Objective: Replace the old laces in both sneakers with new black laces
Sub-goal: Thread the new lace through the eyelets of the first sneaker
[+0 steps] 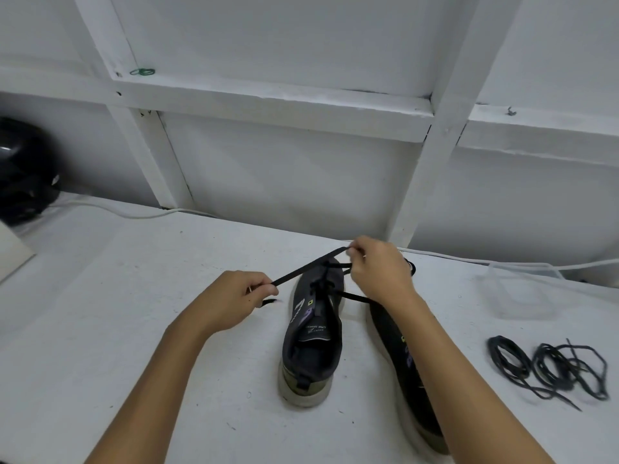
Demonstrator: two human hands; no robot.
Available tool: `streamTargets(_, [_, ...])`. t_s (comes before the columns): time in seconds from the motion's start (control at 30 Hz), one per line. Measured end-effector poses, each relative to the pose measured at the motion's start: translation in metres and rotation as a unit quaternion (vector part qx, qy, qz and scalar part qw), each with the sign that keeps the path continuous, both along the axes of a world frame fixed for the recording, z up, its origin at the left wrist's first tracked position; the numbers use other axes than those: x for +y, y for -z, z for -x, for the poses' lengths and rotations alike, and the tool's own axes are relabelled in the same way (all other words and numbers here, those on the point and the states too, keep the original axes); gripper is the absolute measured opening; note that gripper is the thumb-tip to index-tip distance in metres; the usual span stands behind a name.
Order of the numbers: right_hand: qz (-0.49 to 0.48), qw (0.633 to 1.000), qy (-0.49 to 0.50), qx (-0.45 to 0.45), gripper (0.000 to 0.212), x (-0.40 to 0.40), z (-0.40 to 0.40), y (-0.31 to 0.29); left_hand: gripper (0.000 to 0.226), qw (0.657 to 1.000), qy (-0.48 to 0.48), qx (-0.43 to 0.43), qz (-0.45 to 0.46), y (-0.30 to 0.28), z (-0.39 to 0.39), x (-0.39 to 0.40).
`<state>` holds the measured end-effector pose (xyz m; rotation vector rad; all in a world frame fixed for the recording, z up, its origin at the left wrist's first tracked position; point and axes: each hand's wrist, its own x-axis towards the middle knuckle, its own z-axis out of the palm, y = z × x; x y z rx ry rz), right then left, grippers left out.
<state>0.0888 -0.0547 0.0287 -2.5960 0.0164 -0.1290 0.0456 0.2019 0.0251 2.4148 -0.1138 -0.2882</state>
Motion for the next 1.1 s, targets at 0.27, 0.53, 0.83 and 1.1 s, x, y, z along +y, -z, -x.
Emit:
streamTargets(0.27, [-0.006, 0.990, 0.134, 0.036, 0.023, -0.020, -0.010, 0.010, 0.018, 0.997, -0.003, 0.075, -0.035, 0.034, 0.009, 0.007])
streamTargets(0.53, [-0.067, 0.993, 0.028, 0.096, 0.016, 0.012, 0.024, 0.021, 0.018, 0.887, -0.245, 0.148, 0.362, 0.052, 0.006, -0.015])
streamTargets(0.83, [-0.129, 0.982, -0.019, 0.133, 0.014, 0.027, 0.054, 0.030, 0.008, 0.869, -0.227, 0.104, 0.426, 0.049, 0.012, -0.049])
streamTargets(1.1, [-0.155, 0.972, 0.004, 0.178, 0.020, 0.037, 0.052, 0.037, 0.006, 0.916, -0.185, 0.061, 0.350, 0.051, 0.006, -0.055])
